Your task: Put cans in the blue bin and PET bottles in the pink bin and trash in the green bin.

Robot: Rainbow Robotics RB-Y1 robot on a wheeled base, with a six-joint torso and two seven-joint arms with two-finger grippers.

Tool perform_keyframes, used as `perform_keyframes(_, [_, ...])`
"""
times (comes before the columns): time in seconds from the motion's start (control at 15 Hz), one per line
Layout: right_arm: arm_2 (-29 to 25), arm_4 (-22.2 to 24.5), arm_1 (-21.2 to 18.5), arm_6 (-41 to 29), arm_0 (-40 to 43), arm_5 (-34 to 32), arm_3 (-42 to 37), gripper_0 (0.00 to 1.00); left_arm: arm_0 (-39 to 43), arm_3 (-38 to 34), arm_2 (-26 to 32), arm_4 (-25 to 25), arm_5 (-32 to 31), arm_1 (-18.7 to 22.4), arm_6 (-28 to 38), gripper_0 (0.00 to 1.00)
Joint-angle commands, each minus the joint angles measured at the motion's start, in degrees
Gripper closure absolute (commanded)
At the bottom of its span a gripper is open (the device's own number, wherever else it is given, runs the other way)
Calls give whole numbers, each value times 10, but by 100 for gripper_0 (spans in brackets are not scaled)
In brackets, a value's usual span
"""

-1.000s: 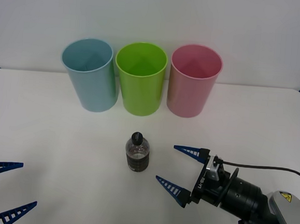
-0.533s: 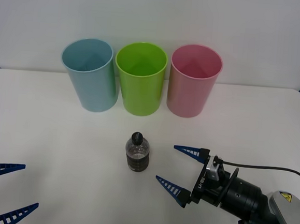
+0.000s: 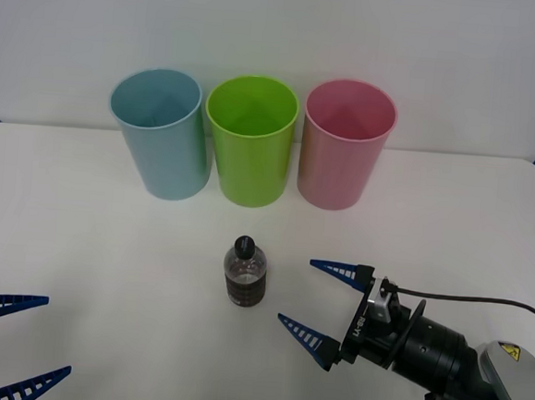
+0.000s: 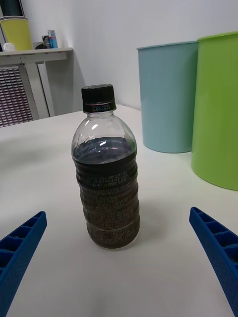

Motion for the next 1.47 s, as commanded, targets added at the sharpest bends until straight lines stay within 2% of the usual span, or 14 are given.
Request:
perform_keyframes(0.07, [0, 0, 0, 0, 0, 0, 0, 0, 0, 0, 0, 0, 0, 0, 0, 0])
perform_keyframes(1.47, [0, 0, 0, 0, 0, 0, 0, 0, 0, 0, 0, 0, 0, 0, 0, 0])
